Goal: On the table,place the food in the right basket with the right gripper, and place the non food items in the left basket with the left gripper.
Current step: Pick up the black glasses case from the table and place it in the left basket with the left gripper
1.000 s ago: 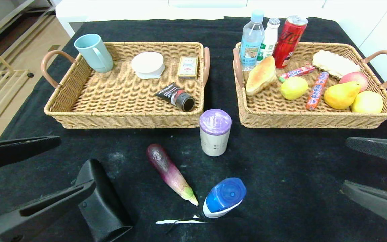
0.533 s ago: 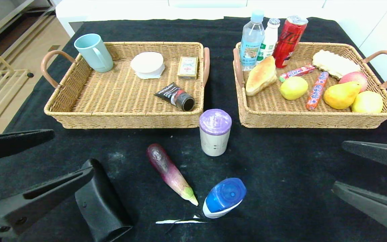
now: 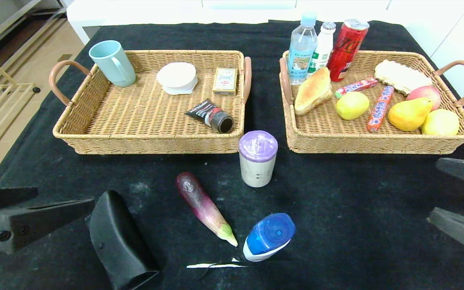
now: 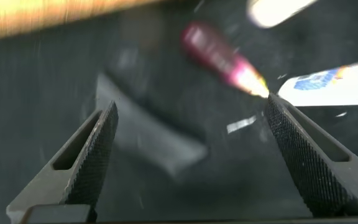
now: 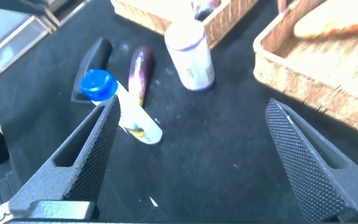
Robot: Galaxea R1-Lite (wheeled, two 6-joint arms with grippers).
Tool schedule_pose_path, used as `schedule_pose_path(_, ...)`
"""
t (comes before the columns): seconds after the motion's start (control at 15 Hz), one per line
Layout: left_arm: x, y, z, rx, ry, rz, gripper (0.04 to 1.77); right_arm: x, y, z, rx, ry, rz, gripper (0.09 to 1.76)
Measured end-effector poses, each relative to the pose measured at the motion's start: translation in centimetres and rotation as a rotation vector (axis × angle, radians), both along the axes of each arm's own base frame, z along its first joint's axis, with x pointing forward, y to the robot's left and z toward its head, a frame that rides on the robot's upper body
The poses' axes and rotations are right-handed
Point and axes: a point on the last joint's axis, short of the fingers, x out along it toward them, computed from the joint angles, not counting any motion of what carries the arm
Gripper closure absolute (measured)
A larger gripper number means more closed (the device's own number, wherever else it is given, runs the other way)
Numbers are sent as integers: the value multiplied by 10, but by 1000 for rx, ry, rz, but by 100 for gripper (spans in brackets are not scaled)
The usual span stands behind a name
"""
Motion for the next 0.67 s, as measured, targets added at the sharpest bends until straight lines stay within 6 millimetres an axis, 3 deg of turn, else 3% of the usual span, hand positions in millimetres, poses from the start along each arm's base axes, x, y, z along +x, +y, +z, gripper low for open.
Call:
schedule_pose_path(0.2, 9, -3, 2, -64, 166, 99, 9, -6, -3, 3, 11, -22, 0, 15)
schedule_pose_path(0.67, 42, -21, -17, -247, 471, 367, 9, -14, -6, 6, 24, -51, 13, 15)
